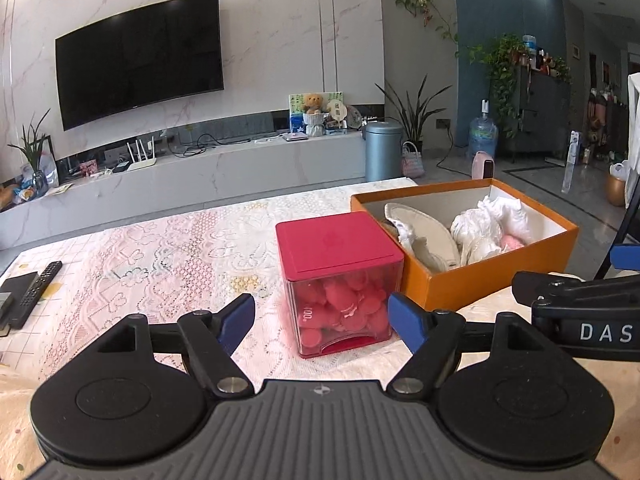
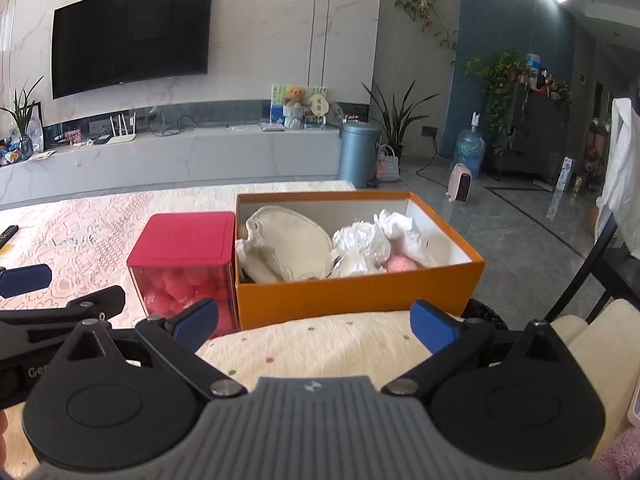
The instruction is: Organize soft objects
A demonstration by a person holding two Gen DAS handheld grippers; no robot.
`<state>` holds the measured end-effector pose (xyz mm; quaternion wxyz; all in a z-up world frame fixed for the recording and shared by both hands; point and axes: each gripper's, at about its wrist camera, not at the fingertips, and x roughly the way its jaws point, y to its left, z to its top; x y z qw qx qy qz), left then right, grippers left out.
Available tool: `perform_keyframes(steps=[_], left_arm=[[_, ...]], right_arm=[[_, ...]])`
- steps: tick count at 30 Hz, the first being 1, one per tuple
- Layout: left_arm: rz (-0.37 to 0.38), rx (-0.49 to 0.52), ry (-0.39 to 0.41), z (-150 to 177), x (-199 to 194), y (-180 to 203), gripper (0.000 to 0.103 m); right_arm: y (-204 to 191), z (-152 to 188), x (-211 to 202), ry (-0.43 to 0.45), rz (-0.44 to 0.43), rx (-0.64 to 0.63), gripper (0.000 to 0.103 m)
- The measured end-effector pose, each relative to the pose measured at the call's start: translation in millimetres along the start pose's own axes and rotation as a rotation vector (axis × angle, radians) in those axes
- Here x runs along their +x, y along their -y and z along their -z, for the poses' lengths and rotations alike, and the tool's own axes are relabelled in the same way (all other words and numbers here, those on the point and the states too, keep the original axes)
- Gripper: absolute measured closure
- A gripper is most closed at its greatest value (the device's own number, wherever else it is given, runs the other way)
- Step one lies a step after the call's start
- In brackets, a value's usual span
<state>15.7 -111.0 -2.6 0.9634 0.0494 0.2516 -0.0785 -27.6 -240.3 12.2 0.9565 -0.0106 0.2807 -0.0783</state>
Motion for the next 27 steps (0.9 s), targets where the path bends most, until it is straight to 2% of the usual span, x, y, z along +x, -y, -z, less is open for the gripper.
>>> perform_keyframes(steps=[27], left_arm=[[-0.017,-0.022,-0.02,3.0,-2.5,-15.2,0.014]], right_arm=[[-4.2,2.7,2.7,-0.024,-0.002,-0.013,0.003]])
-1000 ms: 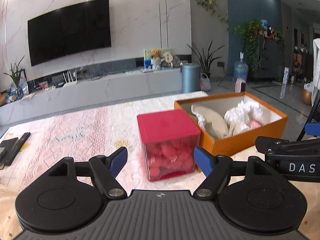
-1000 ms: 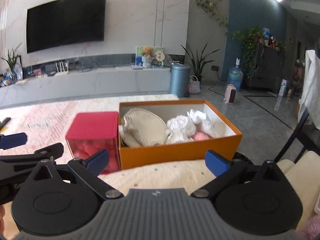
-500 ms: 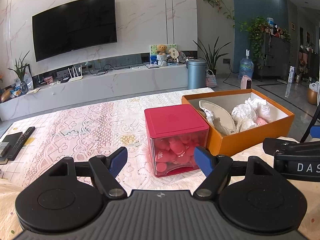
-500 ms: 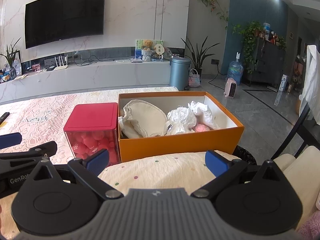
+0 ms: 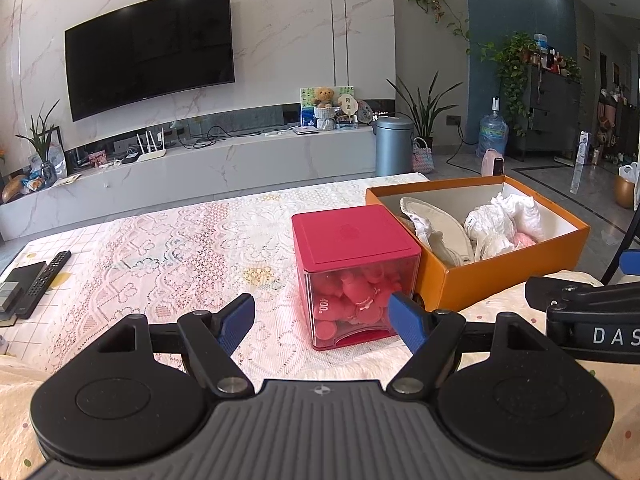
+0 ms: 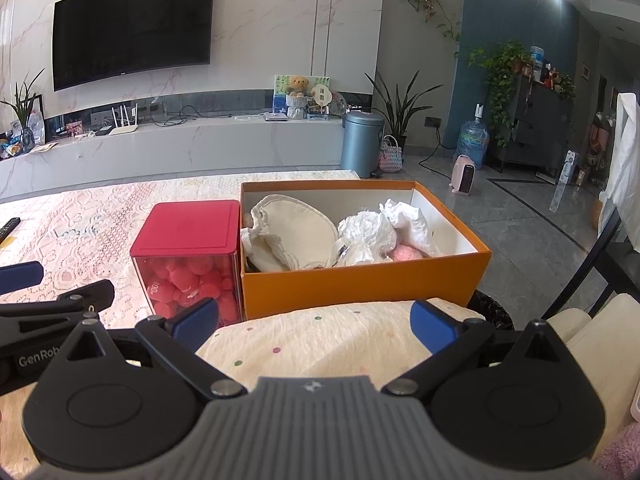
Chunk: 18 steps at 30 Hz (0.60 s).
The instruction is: Organize soft objects
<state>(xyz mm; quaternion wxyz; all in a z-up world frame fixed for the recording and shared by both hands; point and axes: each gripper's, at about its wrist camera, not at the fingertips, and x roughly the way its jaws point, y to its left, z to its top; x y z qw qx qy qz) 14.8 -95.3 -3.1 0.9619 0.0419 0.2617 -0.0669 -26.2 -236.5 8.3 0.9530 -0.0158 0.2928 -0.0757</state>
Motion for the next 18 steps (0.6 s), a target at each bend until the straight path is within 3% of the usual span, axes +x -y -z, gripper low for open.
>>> perform_keyframes(steps=[18], left_arm=[[-0.001,-0.006,-0.001,-0.9,-0.9,-3.3,0.014]], right_arm=[[-4.3,1.2,-0.1,0.001,-0.001,-0.019,0.003]])
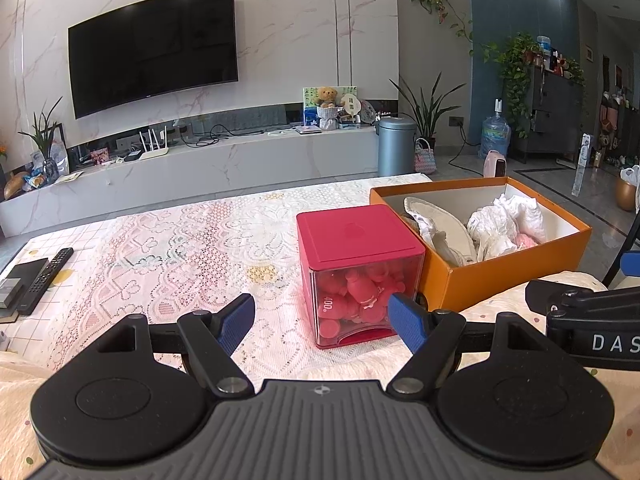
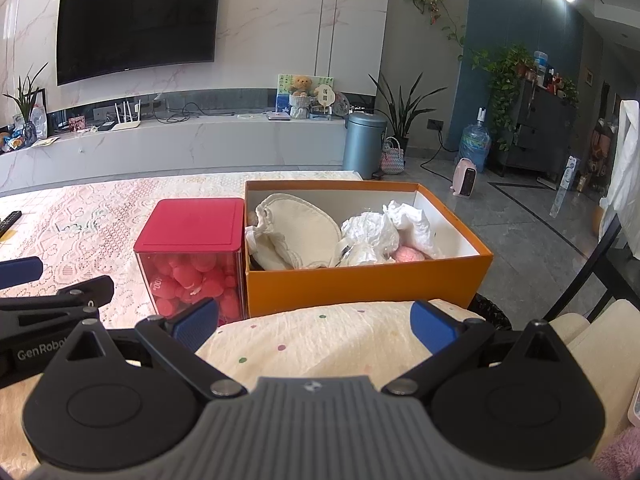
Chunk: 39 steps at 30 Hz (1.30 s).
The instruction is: Organize soft objects
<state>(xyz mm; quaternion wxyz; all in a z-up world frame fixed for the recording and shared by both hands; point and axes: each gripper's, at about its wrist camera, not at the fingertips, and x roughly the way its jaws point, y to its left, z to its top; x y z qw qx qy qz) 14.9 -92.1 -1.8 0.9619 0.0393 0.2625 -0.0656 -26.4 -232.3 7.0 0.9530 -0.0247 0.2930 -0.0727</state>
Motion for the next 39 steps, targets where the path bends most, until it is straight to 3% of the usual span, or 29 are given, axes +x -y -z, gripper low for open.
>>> perform_keyframes(steps=[39], left_arm=[[-0.014,-0.01,0.011,-3.9,-8.4,-2.5,0.014]], right_arm=[[-4.4,-2.9,-4.0,0.002,-0.012,-0.03,0.003]])
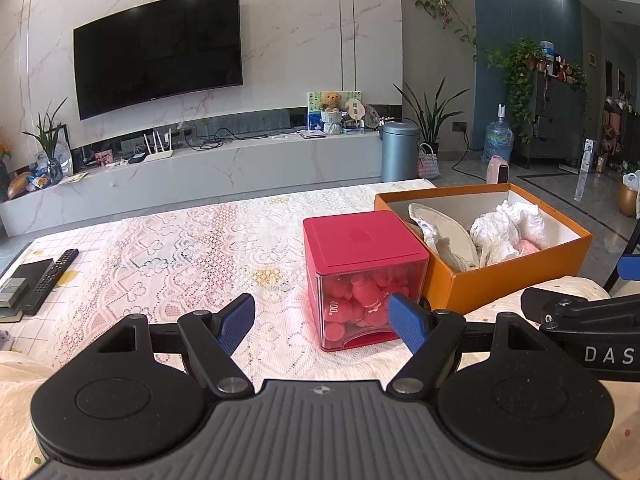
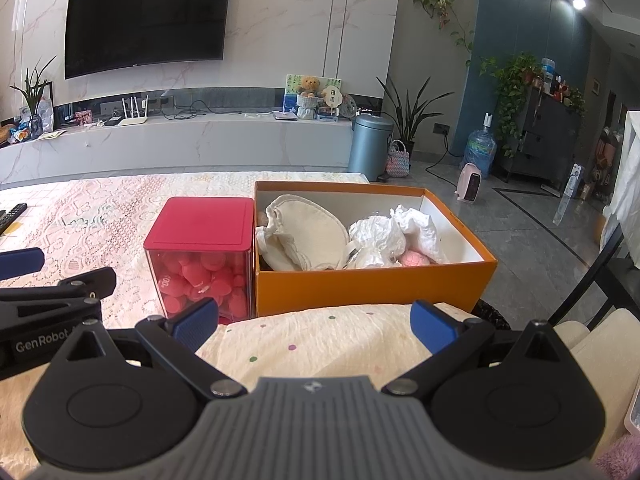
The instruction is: Organize soft objects
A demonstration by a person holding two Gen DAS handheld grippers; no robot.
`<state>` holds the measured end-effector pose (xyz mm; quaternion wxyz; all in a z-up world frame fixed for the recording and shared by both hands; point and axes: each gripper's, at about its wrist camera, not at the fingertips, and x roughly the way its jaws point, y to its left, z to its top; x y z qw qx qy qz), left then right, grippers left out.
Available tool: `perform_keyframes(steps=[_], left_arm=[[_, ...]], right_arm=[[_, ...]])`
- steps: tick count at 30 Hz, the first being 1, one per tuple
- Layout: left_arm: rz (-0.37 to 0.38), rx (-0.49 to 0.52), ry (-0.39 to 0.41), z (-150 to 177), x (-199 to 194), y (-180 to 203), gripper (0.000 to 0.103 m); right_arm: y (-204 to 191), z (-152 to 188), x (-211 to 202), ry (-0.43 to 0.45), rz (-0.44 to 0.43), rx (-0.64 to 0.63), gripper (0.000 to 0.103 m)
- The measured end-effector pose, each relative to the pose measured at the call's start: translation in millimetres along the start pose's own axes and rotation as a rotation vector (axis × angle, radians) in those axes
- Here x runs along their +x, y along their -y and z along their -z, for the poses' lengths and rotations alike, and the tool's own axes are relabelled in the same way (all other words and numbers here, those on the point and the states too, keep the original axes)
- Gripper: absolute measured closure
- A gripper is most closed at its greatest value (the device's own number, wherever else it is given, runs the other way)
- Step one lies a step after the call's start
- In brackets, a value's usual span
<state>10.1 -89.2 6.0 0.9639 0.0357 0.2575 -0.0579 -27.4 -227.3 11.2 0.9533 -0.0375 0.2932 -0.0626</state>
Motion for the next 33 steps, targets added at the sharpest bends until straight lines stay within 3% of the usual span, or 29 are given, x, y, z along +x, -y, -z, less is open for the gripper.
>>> perform_keyframes(steps=[33], left_arm=[[0.001,-0.023,-0.004,2.8,-1.5,-1.5,0.014]], right_arm=[[-2.5,5.6,4.6,-0.016,-0.005,-0.006,0.003]])
